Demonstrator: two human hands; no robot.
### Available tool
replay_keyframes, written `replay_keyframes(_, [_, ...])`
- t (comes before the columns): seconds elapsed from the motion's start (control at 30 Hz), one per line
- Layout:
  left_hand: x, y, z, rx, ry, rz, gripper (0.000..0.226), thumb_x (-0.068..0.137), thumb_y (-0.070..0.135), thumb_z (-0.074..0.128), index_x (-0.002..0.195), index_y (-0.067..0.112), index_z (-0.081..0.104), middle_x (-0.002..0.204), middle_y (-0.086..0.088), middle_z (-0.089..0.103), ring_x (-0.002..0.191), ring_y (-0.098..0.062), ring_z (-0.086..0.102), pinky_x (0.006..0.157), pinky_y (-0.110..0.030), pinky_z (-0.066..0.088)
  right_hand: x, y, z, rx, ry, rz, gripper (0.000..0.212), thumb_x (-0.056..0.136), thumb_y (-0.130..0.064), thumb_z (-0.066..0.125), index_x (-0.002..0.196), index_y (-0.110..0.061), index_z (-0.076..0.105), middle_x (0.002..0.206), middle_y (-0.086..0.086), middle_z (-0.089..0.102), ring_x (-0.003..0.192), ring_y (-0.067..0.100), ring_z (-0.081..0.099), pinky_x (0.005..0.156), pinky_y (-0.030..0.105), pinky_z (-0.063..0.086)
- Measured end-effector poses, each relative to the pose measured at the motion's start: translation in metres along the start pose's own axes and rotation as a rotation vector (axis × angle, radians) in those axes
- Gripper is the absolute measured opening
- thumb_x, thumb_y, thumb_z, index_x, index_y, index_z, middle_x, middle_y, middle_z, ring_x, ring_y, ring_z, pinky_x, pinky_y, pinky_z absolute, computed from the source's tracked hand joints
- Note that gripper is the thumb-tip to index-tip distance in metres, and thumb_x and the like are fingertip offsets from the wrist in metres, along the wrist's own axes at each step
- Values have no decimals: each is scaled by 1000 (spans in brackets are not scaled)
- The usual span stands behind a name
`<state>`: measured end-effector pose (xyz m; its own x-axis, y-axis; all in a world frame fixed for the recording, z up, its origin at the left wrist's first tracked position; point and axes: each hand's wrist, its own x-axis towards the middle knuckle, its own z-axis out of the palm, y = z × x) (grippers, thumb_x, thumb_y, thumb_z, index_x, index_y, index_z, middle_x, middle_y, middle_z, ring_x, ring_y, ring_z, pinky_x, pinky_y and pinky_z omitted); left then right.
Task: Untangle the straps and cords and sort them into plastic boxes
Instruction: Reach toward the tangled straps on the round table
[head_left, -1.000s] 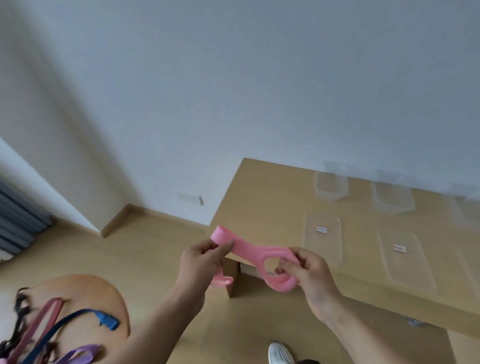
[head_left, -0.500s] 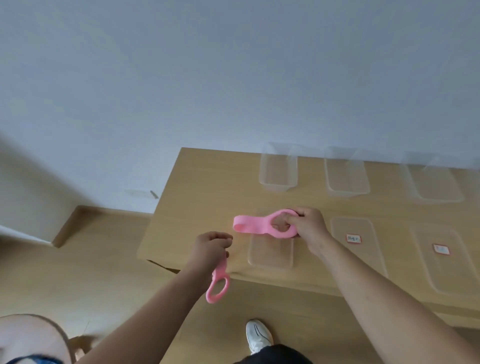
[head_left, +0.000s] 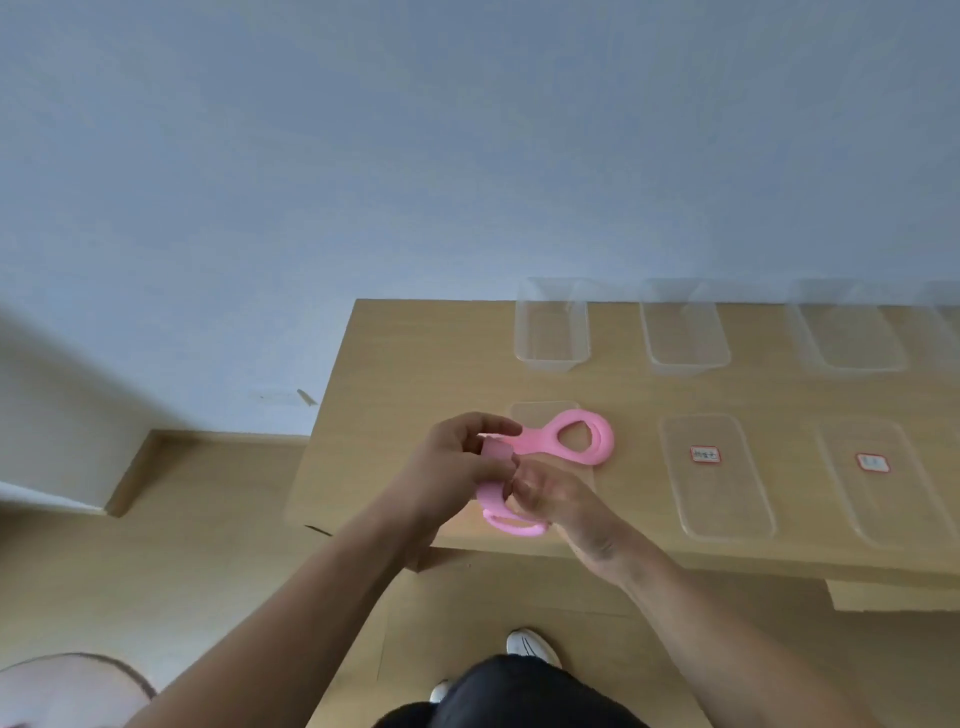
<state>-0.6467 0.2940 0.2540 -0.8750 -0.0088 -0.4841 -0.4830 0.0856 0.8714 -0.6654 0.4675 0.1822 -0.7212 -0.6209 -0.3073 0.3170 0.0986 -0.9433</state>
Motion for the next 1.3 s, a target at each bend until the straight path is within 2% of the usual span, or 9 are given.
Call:
replay_keyframes(0.17, [-18, 25, -6, 151, -202, 151, 53, 86, -6, 74, 130, 21, 64, 106, -18, 74, 97, -29, 73, 89, -34, 60, -17, -1, 10, -56, 96, -70, 54, 74, -45, 81, 117, -15, 67, 113, 6, 70, 109, 25, 64, 99, 42, 48])
replay_keyframes(0.27, [-29, 33, -3, 205, -268, 234, 62, 86, -11, 71, 139, 18, 58, 113, -20, 71, 98, -23, 71, 96, -36, 59, -26, 1, 21, -41, 193, -62, 47, 68, -32, 83, 109, -15, 68, 98, 0, 70, 95, 18, 66, 85, 33, 54])
replay_keyframes(0.37, [-35, 37, -4, 234, -296, 300, 56, 90, -10, 68, 139, 16, 57, 111, -16, 70, 95, -17, 72, 91, -32, 60, -42, 6, 29, -100, 321, -48, 23, 70, -26, 80, 90, -25, 69, 83, -10, 66, 81, 9, 62, 73, 20, 50])
replay_keyframes(0.53, [-27, 22, -15, 378, -190, 334, 28, 94, -2, 67, 120, 10, 67, 109, -9, 73, 102, -25, 72, 90, -43, 62, -83, 23, 35, 49, 512, -56, 20, 77, -2, 81, 92, -14, 75, 81, 1, 72, 76, 15, 68, 69, 25, 54])
replay_keyframes(0.67, [-14, -9, -23, 333, -109, 230, 12, 97, 2, 64, 104, 10, 71, 102, -20, 73, 82, -24, 74, 76, -38, 66, -112, 37, 32, 166, 667, -78, 20, 85, 1, 74, 97, -15, 79, 84, 9, 76, 74, 16, 69, 65, 23, 54])
replay_keyframes(0.87, [-1, -65, -12, 329, -94, 104, 14, 103, 16, 60, 101, 11, 73, 94, -7, 63, 78, -17, 58, 66, -28, 61, -106, 40, 16, 318, 983, 59, 7, 92, -8, 69, 96, -11, 75, 75, 9, 70, 68, 18, 64, 64, 32, 55])
replay_keyframes(1.0, [15, -84, -4, 201, -40, -9, 16, 105, 10, 55, 106, 2, 69, 88, -13, 64, 71, -21, 60, 62, -25, 58, -91, 40, -3, 470, 803, 232, 12, 92, 0, 66, 103, 0, 68, 82, 12, 63, 71, 19, 60, 64, 33, 53])
replay_keyframes(1.13, [36, -90, -12, 139, 125, -62, 14, 103, 11, 60, 110, 0, 65, 83, -15, 70, 65, -22, 62, 58, -27, 59, -69, 34, -27, 122, 748, 248, 31, 82, 14, 65, 106, -5, 69, 94, 10, 71, 77, 20, 69, 61, 31, 57])
replay_keyframes(1.3, [65, -89, -8, 193, 253, -76, 17, 99, 19, 68, 108, 5, 64, 88, -11, 76, 67, -21, 66, 71, -38, 61, -22, 16, -54, -336, 769, 202, 30, 78, -3, 69, 95, -28, 68, 93, -4, 71, 88, 18, 69, 78, 39, 60])
